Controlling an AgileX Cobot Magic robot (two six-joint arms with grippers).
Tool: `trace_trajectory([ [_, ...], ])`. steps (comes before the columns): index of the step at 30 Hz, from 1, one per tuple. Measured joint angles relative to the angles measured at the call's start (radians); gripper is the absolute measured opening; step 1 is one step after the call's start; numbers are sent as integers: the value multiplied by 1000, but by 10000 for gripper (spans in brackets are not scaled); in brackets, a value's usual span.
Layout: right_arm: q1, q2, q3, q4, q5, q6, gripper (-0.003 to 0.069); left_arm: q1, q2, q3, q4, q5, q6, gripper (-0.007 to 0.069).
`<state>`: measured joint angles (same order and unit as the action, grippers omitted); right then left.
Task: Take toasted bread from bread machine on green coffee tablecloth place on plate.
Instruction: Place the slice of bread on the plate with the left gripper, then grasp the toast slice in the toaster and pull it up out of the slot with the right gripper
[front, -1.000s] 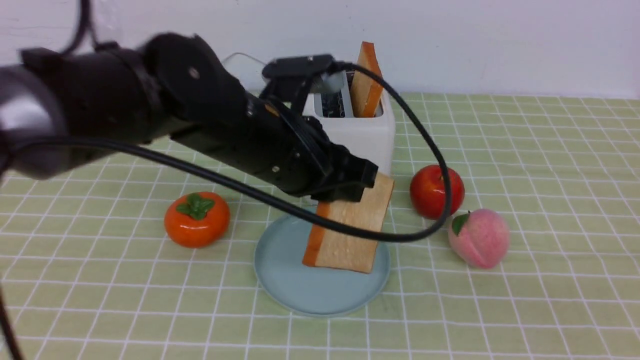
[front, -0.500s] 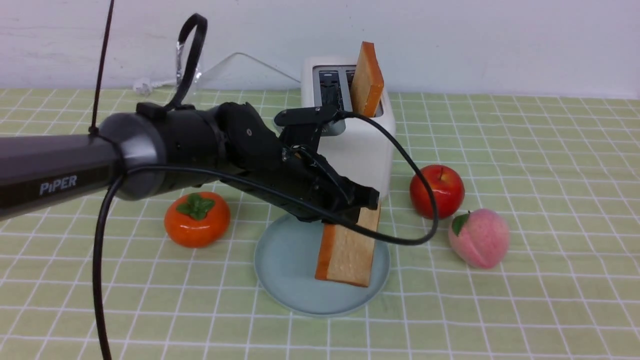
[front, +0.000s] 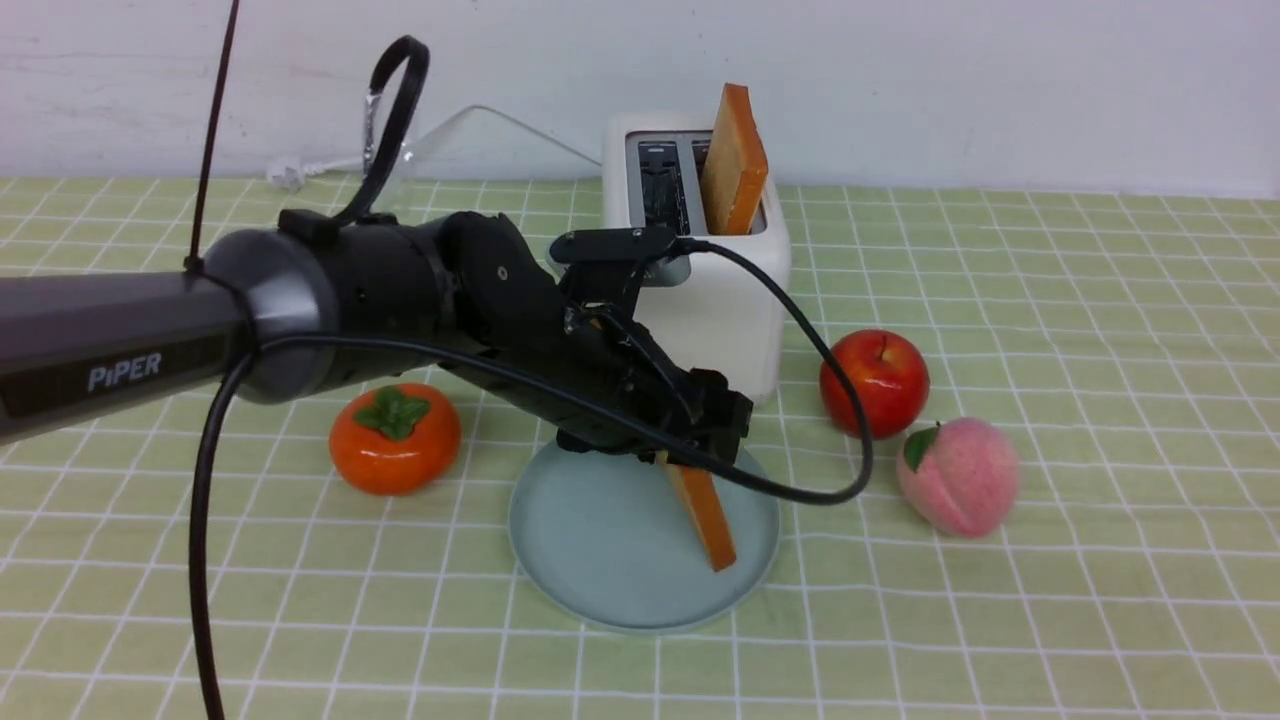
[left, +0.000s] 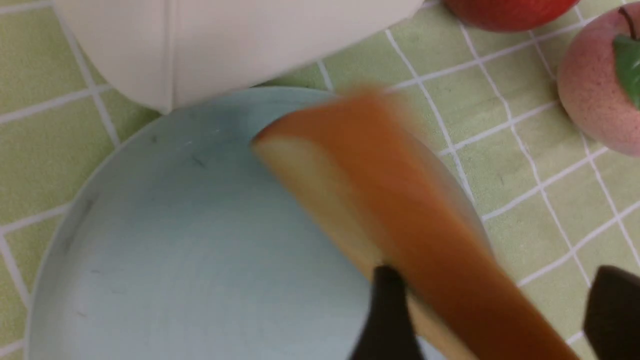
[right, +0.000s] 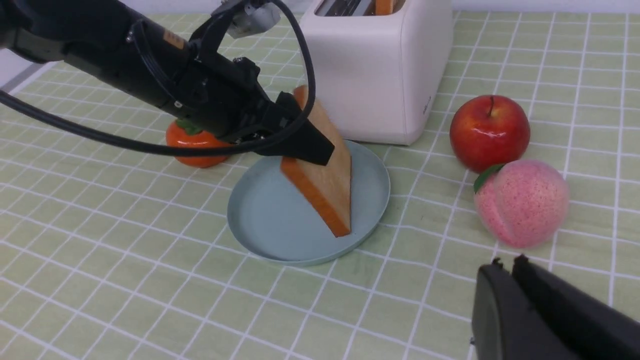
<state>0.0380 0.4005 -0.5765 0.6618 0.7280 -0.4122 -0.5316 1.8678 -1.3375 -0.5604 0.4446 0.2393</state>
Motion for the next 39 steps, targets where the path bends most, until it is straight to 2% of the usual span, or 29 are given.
trace_trajectory([
  [2, 0, 0, 0, 0, 1, 0, 36, 0, 0, 0, 5, 5, 0, 561],
  [7, 0, 0, 0, 1, 8, 0, 40, 0, 0, 0, 60, 27, -29, 575],
  [12, 0, 0, 0, 1, 10, 0, 42, 0, 0, 0, 230, 71, -171, 575],
  [13, 0, 0, 0, 1, 12, 0, 45, 0, 0, 0, 327, 105, -257, 575],
  [16, 0, 0, 0, 1, 15, 0, 49, 0, -6, 0, 454, 164, -378, 570],
  [17, 0, 0, 0, 1, 15, 0, 49, 0, -7, 0, 464, 169, -387, 570],
  [20, 0, 0, 0, 1, 15, 0, 50, 0, -53, 1, 630, 251, -529, 546],
  [24, 0, 0, 0, 2, 13, -1, 53, 0, -126, 1, 731, 317, -602, 514],
  [28, 0, 0, 0, 4, 9, -1, 53, 0, -216, 1, 759, 388, -617, 429],
  [32, 0, 18, -22, 4, 52, 0, 53, 0, -377, 3, 741, 448, -597, 94],
  [33, 0, 27, -28, 4, 56, 0, 53, 0, -384, 3, 741, 449, -591, 80],
  [34, 0, 50, -46, 4, 70, 0, 53, 0, -432, 12, 736, 447, -578, 6],
  [39, 0, 193, -137, 5, 105, -1, 53, 0, -641, 136, 731, 378, -563, -13],
])
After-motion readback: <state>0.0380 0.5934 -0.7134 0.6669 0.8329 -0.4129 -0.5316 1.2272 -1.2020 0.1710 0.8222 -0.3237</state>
